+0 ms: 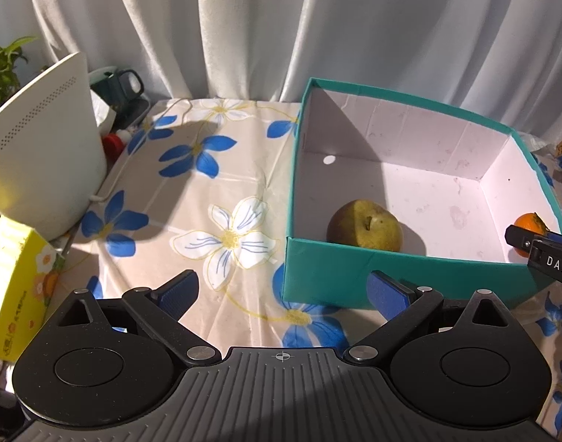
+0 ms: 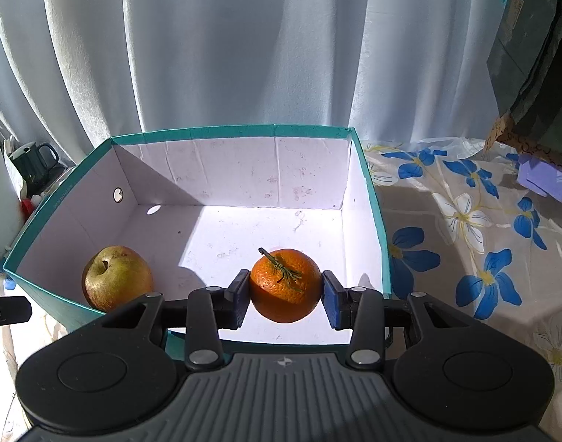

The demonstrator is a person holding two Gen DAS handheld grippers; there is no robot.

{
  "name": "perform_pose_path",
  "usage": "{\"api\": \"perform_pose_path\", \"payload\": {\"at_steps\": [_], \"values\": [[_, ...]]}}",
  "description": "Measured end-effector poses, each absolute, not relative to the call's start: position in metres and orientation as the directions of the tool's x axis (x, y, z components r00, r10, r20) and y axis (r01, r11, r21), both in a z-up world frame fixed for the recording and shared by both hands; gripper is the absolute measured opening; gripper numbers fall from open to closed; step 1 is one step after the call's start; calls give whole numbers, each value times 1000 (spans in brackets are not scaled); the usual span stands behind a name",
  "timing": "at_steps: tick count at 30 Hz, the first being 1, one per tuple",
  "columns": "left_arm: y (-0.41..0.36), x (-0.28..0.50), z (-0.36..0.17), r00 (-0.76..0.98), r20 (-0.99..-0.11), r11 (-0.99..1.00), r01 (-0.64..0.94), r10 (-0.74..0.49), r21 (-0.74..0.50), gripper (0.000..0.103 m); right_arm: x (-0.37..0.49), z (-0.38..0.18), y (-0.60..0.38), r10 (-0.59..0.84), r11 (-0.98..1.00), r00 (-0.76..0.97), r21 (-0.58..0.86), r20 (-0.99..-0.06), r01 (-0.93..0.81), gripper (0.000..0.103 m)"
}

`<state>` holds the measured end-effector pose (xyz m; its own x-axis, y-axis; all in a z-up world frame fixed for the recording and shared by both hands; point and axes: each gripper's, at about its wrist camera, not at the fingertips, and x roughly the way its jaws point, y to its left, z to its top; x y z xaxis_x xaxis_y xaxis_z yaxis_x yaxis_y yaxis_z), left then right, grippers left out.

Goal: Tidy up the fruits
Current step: 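Lower the mandarin into the box and open the right gripper, then withdraw both tools from the box back toward the fruit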

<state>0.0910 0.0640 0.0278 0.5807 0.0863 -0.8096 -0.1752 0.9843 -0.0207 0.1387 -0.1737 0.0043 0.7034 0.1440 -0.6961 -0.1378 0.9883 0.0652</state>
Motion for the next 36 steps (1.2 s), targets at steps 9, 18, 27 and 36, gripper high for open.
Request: {"api": "perform_pose_path", "payload": {"at_steps": [9,18,27,36], "values": [[60,94,25,570,-817,986,-167,84,-15,100,139,9,-175,127,991,720,55,-682,-123,55],[65,82,28,581,-811,988,-153,72,-22,100,106,46,-178,130,991,796,64,-591,-114,86],[52,51,21,580,-815,999,-38,-4,-31,100,35,69,-198,165,981,815,181,-556,-75,91],[32,19,22,592,-803,997,71,-67,-31,100,-4,65,-208,130,980,809,198,-574,-17,92]]}}
